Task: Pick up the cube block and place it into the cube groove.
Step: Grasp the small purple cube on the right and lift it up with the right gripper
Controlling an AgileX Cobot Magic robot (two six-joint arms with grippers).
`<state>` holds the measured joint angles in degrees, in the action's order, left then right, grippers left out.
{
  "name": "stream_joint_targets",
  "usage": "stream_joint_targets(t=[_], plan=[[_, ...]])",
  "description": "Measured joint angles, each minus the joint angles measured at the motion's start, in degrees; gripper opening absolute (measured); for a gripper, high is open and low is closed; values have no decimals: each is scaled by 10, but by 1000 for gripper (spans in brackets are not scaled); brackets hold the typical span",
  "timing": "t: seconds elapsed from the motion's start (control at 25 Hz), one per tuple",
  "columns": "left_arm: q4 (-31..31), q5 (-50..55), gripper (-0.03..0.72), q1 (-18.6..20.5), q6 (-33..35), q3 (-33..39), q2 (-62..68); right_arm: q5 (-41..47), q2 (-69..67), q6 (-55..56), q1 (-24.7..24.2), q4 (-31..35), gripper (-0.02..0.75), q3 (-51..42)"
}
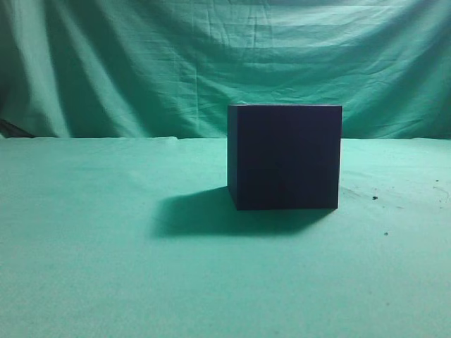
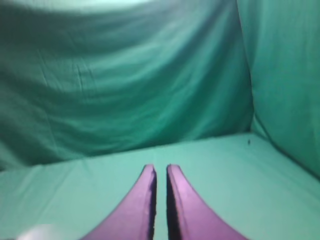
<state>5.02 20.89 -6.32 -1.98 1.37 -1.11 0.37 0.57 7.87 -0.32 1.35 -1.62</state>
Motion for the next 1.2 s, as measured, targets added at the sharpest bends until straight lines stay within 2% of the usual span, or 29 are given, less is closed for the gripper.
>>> stream_joint_targets(t=[0.24, 0.32, 0.4, 0.6, 0.68, 1.08, 1.2], plan=[[0, 0, 0, 0, 0, 0, 0, -126, 0, -25, 0, 0, 49, 1], [0, 0, 0, 0, 0, 0, 0, -79, 0, -29, 0, -5, 49, 36], [0, 0, 0, 0, 0, 0, 0, 12, -12, -38, 0, -20, 49, 99], [0, 0, 0, 0, 0, 0, 0, 243, -125, -40, 0, -23, 49, 254], [0, 0, 0, 0, 0, 0, 0, 305, -171, -41, 0, -13, 49, 289], [0, 0, 0, 0, 0, 0, 0, 343, -246, -48, 28, -7, 49, 336], [0, 0, 0, 0, 0, 0, 0, 393, -272, -99, 28, 5, 49, 344]])
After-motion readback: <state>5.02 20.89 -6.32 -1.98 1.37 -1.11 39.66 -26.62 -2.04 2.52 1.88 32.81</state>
